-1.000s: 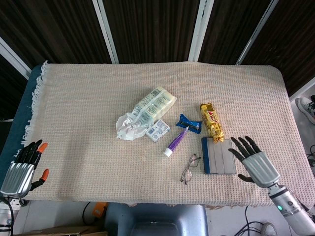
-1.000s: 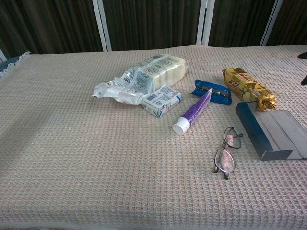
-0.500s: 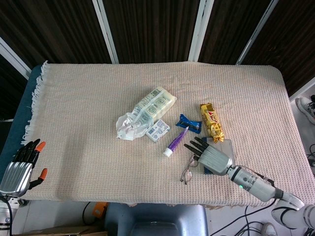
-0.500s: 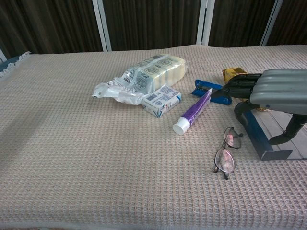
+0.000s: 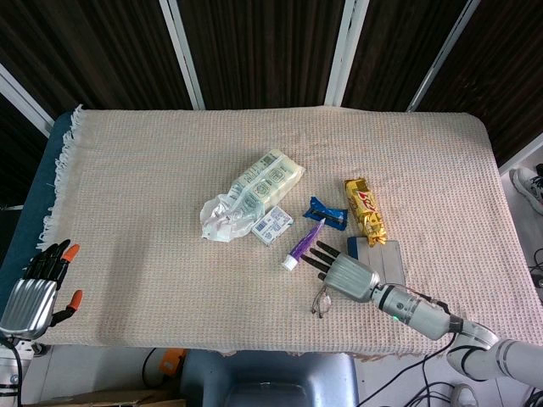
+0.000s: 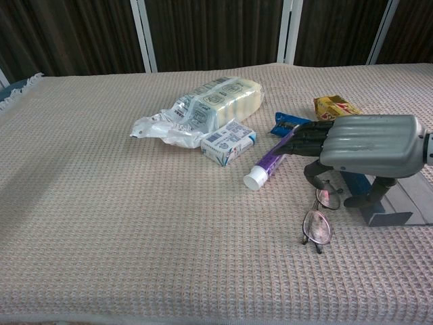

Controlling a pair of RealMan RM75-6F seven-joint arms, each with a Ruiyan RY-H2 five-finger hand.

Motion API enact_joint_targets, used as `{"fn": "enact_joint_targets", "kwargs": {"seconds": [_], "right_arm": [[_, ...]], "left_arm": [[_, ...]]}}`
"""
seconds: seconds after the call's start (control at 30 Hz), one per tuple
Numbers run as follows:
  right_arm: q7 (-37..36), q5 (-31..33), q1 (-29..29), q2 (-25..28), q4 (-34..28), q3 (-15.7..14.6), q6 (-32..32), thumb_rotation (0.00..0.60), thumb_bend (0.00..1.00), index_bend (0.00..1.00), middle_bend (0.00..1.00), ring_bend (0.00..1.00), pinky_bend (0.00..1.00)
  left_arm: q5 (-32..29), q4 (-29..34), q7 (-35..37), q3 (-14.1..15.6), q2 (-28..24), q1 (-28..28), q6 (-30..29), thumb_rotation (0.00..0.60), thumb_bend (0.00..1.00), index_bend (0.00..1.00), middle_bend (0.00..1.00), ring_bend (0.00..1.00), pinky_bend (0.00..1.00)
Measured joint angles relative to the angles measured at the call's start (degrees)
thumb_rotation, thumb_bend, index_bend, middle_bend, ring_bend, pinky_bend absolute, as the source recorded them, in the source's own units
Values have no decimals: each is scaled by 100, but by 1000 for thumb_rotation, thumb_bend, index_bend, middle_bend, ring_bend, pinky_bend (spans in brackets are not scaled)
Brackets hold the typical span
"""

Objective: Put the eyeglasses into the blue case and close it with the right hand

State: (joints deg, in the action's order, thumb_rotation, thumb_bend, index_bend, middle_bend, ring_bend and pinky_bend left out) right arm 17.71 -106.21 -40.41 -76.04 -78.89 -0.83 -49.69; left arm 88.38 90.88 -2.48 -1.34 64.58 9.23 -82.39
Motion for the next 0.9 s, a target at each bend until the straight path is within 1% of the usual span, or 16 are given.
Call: {"fn": "enact_joint_targets", "kwargs": {"seconds": [0.33, 0.53, 0.9], "right_arm": [[22, 113, -123, -148, 14, -119, 6, 600, 416, 582, 0, 0, 0], [47, 137, -141, -191, 23, -139, -6, 600, 416, 588, 3, 0, 0], [103, 308, -260, -543, 272, -198, 96, 600, 435, 611, 9, 0, 0]], "left_arm": [[64, -14, 61, 20, -18, -23, -63, 600, 380, 0, 0, 0, 127], [77, -12, 53, 29, -19, -23, -60, 600, 380, 0, 0, 0, 127], [104, -17, 77, 39, -25, -30, -78, 600, 381, 0, 0, 0, 127]]}}
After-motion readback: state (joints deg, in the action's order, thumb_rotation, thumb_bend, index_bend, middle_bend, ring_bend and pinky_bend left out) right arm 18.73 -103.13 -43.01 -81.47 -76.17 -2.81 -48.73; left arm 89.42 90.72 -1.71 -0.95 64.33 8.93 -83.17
